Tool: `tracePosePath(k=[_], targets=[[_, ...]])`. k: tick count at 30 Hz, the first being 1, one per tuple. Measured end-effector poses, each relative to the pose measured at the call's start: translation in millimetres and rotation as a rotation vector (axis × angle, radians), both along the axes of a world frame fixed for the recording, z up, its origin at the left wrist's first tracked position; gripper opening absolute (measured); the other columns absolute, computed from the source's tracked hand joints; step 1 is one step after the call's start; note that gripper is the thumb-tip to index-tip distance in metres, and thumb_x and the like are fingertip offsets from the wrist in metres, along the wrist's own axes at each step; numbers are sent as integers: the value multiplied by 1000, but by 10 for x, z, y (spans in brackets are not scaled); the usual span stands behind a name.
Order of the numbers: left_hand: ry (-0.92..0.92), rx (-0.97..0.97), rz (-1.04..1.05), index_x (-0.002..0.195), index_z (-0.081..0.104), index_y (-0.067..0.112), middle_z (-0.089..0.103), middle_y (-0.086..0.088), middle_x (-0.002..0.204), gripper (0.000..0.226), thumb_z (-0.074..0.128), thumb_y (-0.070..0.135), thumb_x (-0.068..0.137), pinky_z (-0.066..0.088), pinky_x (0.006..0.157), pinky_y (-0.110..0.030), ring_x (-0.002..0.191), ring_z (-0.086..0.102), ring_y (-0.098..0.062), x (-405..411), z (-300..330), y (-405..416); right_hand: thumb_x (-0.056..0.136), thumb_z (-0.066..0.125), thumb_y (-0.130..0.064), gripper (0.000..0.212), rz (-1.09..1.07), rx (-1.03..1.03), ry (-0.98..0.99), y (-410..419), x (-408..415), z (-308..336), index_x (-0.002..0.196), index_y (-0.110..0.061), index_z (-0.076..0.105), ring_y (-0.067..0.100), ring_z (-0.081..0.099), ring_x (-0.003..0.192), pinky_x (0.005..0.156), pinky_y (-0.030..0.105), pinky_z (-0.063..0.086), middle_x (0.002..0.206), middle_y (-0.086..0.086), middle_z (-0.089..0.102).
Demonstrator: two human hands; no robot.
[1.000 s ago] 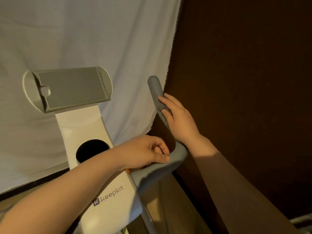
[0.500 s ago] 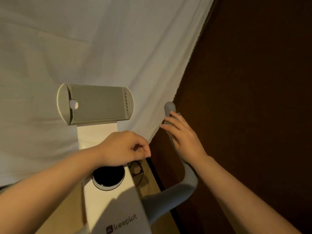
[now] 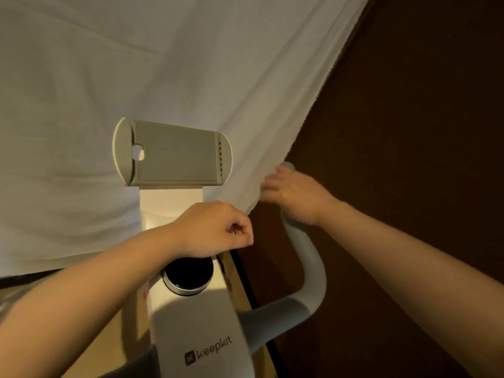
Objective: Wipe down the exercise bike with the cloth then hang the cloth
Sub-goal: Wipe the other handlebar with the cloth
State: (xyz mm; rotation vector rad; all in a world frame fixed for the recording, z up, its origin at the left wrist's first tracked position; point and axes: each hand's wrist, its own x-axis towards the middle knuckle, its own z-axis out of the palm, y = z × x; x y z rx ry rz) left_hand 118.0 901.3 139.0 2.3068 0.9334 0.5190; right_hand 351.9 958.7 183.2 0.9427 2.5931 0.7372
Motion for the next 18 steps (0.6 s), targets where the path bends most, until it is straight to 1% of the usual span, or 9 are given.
tracePosePath(k=[3, 6, 7, 8, 9, 11, 15, 17, 18], targets=[[-13, -12, -9, 88, 71, 41, 68, 25, 89, 14, 58, 43, 91, 44, 71, -21, 86, 59, 5, -7, -13, 13, 88, 64, -9, 25, -136, 74, 220, 71, -43, 26, 110, -19, 67, 26, 56, 108, 98, 40, 43, 116, 2, 63], [2, 4, -8, 91, 71, 41, 68, 25, 90, 15, 57, 43, 91, 46, 73, -23, 88, 59, 5, 6, -15, 14, 80, 68, -7, 33, -16, 55, 27, 56, 31, -103, 109, -24, 68, 24, 56, 114, 115, 48, 22, 117, 0, 63], [6, 11, -5, 91, 71, 40, 68, 25, 91, 15, 57, 43, 91, 47, 74, -23, 88, 58, 5, 9, -16, 17, 80, 69, -7, 34, -4, 67, 18, 109, 58, -57, 109, -24, 68, 23, 56, 113, 115, 47, 23, 117, 0, 63], [8, 14, -2, 91, 71, 40, 67, 26, 91, 15, 57, 43, 91, 46, 74, -22, 89, 58, 5, 9, -19, 18, 82, 68, -7, 31, -26, 83, 73, 186, 65, -25, 109, -23, 68, 23, 57, 110, 114, 45, 30, 114, 0, 64], [7, 14, -1, 91, 71, 40, 67, 27, 90, 15, 57, 43, 91, 45, 72, -20, 89, 57, 7, 6, -19, 16, 86, 65, -8, 27, -86, 104, 206, 219, 12, -7, 109, -21, 68, 22, 57, 106, 106, 43, 40, 112, 0, 64], [6, 14, -6, 91, 71, 40, 66, 28, 90, 15, 57, 42, 92, 40, 69, -15, 89, 56, 9, -3, -22, 11, 96, 56, -13, 22, -288, 145, 659, 182, -161, -49, 114, -19, 66, 20, 54, 105, 90, 35, 48, 113, 1, 63], [15, 12, -3, 92, 71, 40, 67, 26, 91, 14, 56, 41, 92, 41, 70, -16, 89, 57, 6, -2, -30, 15, 100, 49, -15, 29, -523, 274, 1313, 3, -415, -277, 127, -20, 60, 6, 51, 107, 85, 10, 42, 124, -4, 56], [19, 19, 3, 92, 71, 40, 67, 25, 91, 14, 57, 41, 91, 44, 71, -19, 87, 57, 5, -3, -32, 12, 101, 48, -16, 32, -606, 294, 1522, -61, -499, -275, 132, -22, 55, -4, 45, 105, 80, 0, 36, 128, -9, 51], [21, 23, 4, 93, 71, 40, 68, 24, 91, 15, 56, 41, 91, 45, 72, -20, 86, 58, 5, -4, -31, 10, 102, 46, -17, 33, -634, 289, 1586, -100, -543, -278, 134, -24, 53, -4, 45, 107, 81, 1, 36, 131, -9, 50]])
